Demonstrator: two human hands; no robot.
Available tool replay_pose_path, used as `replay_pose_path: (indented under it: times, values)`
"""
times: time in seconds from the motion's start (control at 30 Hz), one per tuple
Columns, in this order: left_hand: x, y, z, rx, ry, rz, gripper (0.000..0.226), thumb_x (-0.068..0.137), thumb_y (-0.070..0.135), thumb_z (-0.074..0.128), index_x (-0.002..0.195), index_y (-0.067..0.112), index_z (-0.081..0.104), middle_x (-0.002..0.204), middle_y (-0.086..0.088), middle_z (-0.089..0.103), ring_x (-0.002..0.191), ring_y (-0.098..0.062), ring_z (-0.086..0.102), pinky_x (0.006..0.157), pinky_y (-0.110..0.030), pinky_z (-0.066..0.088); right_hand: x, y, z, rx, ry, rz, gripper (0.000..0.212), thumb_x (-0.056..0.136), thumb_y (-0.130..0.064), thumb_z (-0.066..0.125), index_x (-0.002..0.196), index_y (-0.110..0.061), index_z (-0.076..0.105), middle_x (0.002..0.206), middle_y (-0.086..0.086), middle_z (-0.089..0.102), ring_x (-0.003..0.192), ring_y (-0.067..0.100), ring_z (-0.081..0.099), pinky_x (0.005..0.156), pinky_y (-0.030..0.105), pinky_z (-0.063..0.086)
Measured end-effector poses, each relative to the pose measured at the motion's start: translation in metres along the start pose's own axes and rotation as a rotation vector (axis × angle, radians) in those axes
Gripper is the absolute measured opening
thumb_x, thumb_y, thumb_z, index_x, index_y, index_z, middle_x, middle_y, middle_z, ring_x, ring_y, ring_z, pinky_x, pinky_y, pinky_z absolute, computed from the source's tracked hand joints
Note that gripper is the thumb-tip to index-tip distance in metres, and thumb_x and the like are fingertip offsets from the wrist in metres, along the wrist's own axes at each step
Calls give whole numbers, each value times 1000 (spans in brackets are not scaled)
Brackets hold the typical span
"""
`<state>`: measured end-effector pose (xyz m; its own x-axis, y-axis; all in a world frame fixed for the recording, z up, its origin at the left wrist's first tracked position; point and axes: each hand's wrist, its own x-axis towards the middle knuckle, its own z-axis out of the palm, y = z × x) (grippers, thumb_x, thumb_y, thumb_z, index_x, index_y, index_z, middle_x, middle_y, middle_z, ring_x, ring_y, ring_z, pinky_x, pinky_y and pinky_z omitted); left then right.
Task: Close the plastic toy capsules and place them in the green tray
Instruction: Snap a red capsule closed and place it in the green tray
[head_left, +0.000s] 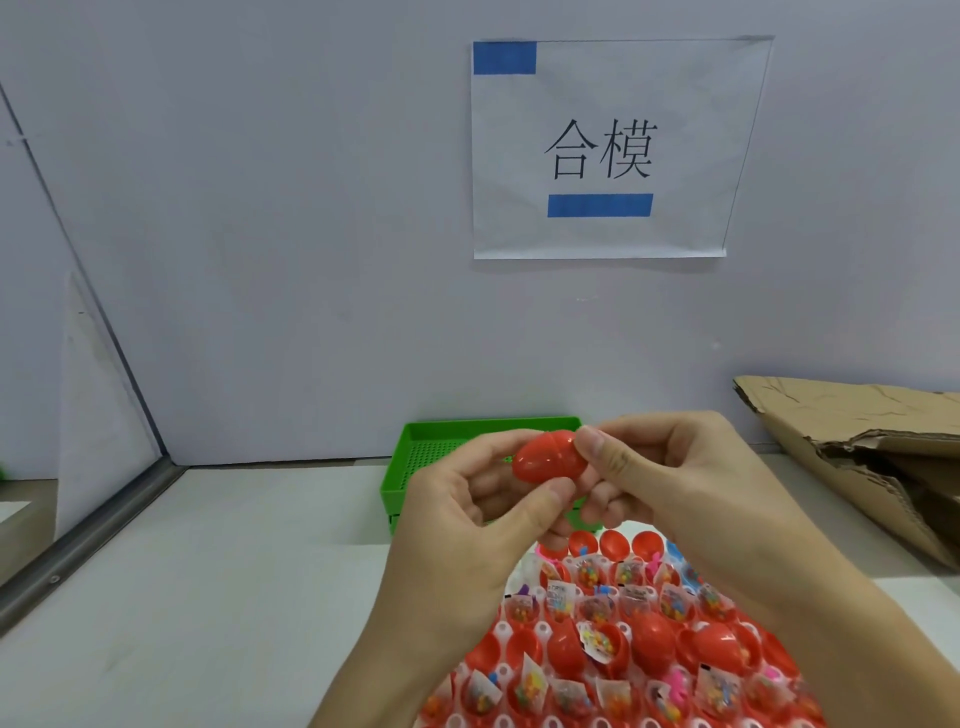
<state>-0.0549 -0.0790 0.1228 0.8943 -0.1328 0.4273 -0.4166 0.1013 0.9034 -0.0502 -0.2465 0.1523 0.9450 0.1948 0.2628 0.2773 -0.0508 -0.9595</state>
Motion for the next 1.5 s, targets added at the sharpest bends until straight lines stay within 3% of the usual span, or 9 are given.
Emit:
replay_pose_path:
  times: [0.1, 0.23, 0.4, 0.6, 0.8, 0.97, 1.23, 1.5]
  values:
    - [-1, 1, 1, 26, 18, 20, 26, 72, 33, 74, 96, 24, 76, 82, -4, 76, 67, -15, 72, 61, -20, 56, 1, 2, 2, -3, 11, 3, 40, 69, -55, 68, 82, -19, 79, 69, 9, 73, 59, 15, 65, 67, 26, 59]
    - [-2, 2, 0, 48, 38, 39, 27, 73, 39, 72, 96, 25, 75, 80, -4, 76, 66, -16, 72, 62, -21, 56, 1, 3, 8, -18, 67, -43, 39, 67, -59, 66, 91, -30, 74, 69, 6, 73, 61, 14, 66, 73, 34, 59]
    - [-2, 5, 0, 77, 86, 55, 30, 72, 46, 70, 94, 27, 75, 75, -3, 75, 61, -15, 70, 60, -21, 56, -1, 1, 13, -44, 94, -170, 34, 71, -49, 67, 91, -24, 77, 74, -4, 76, 66, 7, 71, 64, 15, 53]
    - [-2, 8, -1, 70, 97, 44, 35, 68, 49, 70, 94, 25, 76, 76, -4, 75, 62, -16, 70, 60, -21, 56, -3, 1, 10, -8, 43, -196, 31, 73, -30, 71, 103, -25, 76, 88, -3, 78, 82, 8, 74, 70, 13, 54]
    - [-2, 10, -1, 82, 92, 48, 37, 70, 46, 71, 98, 23, 76, 82, 0, 77, 73, -16, 74, 65, -21, 58, 0, 2, 14, 45, 101, -238, 28, 68, -32, 71, 93, -21, 77, 84, -3, 79, 80, 9, 75, 69, 12, 55]
    - [-3, 13, -1, 88, 95, 60, 36, 67, 46, 72, 96, 26, 75, 81, 1, 77, 71, -13, 74, 64, -17, 57, 0, 2, 14, 57, 116, -262, 27, 67, -26, 73, 92, -20, 77, 82, -2, 79, 77, 10, 75, 68, 12, 55]
    - [-3, 14, -1, 53, 61, 45, 29, 67, 45, 73, 91, 31, 77, 82, 2, 77, 72, -11, 73, 65, -18, 57, -2, 0, 14, 48, 93, -299, 17, 66, -31, 72, 81, -35, 80, 81, -4, 78, 77, 11, 75, 68, 13, 55]
    - [-4, 16, -2, 63, 53, 44, 34, 68, 46, 72, 97, 31, 77, 81, 2, 77, 71, -12, 73, 66, -18, 57, -3, -1, 15, 50, 102, -311, 20, 64, -30, 73, 84, -30, 78, 79, -3, 78, 73, 8, 74, 66, 12, 55]
